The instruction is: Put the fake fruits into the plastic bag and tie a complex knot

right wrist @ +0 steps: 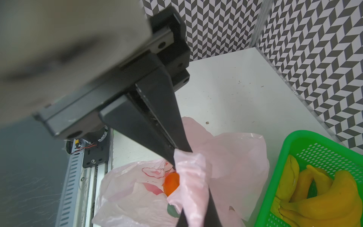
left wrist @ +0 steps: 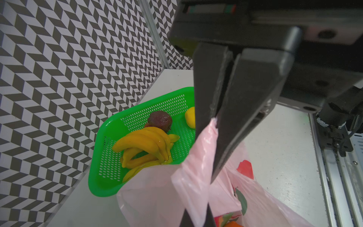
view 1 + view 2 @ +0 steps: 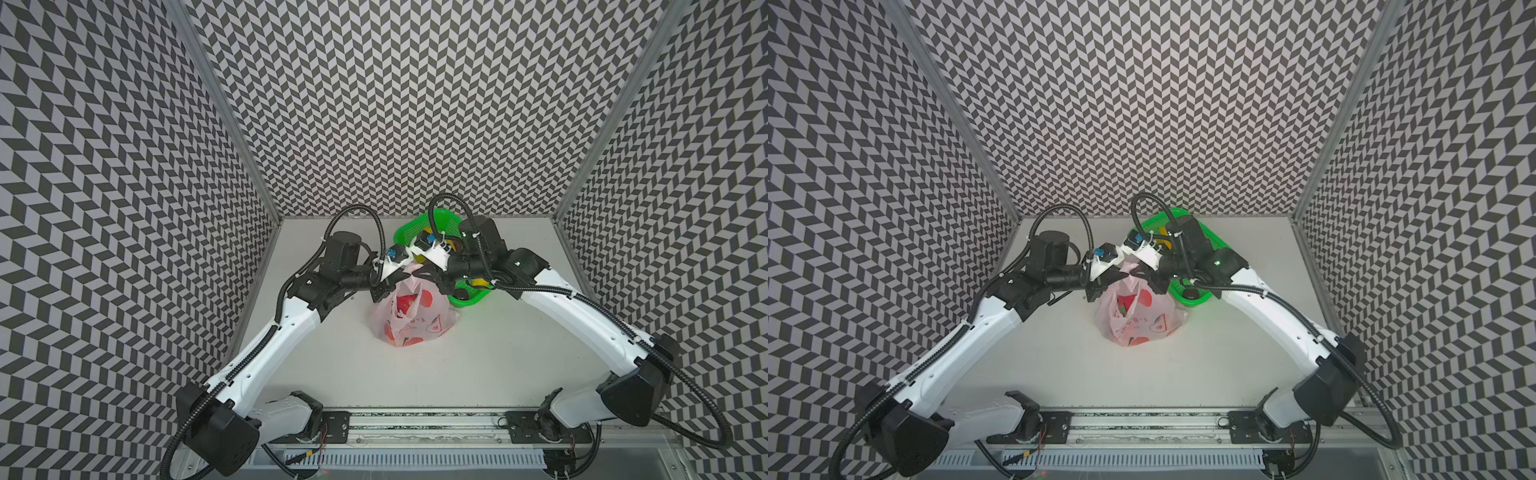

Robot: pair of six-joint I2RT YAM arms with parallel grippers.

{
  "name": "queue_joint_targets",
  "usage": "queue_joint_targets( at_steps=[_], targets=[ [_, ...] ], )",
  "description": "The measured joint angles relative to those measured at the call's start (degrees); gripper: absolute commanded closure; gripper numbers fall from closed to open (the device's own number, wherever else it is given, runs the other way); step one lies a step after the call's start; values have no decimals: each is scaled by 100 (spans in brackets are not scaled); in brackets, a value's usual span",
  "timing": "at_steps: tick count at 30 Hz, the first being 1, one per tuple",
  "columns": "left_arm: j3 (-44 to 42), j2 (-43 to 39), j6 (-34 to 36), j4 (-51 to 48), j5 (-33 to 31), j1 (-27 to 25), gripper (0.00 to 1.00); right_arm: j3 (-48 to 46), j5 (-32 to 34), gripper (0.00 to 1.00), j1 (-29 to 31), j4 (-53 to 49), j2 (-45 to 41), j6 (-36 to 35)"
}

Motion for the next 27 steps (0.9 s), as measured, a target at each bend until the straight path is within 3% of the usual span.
queue_joint_targets(
  at_steps=[5,9,16,27],
  targets=[
    [-122,-203,-328,155,9,122,48,-323,136,100,13,199,-181,20],
    [-461,-518,-669,273,52,317,36,-717,258,100,28,535,-452,76],
    [-1145,-713,-1084,553,140,387,24,-1530,846,100,295,1451,-946,122],
    [-1252,-1032,-2063,1364,1045,1091,23,-2975,2039,100,625,3554,-1425,103]
  ],
)
